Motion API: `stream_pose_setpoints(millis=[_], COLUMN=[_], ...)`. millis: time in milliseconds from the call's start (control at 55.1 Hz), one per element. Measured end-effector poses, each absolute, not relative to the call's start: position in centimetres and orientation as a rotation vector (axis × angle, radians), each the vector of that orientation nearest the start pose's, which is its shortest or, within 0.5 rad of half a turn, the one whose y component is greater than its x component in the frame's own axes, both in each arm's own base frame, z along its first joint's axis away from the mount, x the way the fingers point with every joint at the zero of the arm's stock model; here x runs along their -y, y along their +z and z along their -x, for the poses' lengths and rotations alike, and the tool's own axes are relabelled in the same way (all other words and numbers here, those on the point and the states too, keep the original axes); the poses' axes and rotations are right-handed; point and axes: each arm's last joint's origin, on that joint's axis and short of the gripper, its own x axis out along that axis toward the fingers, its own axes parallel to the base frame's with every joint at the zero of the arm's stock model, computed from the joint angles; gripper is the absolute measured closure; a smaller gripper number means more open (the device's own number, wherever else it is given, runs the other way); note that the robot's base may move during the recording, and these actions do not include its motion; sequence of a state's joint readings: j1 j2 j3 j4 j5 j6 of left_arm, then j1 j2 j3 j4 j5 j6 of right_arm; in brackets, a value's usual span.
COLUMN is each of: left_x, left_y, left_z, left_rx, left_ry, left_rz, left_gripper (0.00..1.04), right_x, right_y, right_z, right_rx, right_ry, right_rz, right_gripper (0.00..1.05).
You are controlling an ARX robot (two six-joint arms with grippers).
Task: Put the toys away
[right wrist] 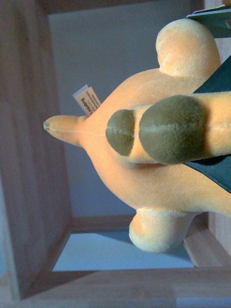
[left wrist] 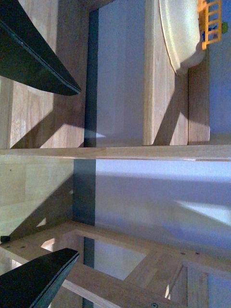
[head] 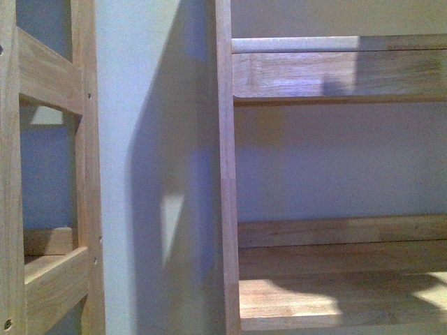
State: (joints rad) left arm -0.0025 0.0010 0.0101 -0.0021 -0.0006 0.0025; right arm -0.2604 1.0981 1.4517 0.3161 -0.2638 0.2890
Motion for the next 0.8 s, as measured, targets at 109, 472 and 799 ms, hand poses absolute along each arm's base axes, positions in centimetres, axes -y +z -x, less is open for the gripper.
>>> stream_pose_setpoints(millis=[109,472,799], left_x=[0.0,0.0,0.0], left_y=[16.7,16.7,16.7], left_z=[-9.7,-9.7,-9.7], left_rx=[0.007,0.007,0.007], left_ry=[-0.002,-0.002,-0.002], left_rz=[-0.002,-0.002,-0.002], left_gripper=[0.06,0.06,0.06], right_x=[4.5,1.5,-0.6], right_y=[53.6,54.3,53.8], right_z=[-22.4,-29.7,-35.5], right_rx=[0.581,0.498,0.444], right_ry=[0.117,0.236,0.340], right_rz=[-0.156,-0.226,-0.362], right_gripper=[0.98,0.98,0.98])
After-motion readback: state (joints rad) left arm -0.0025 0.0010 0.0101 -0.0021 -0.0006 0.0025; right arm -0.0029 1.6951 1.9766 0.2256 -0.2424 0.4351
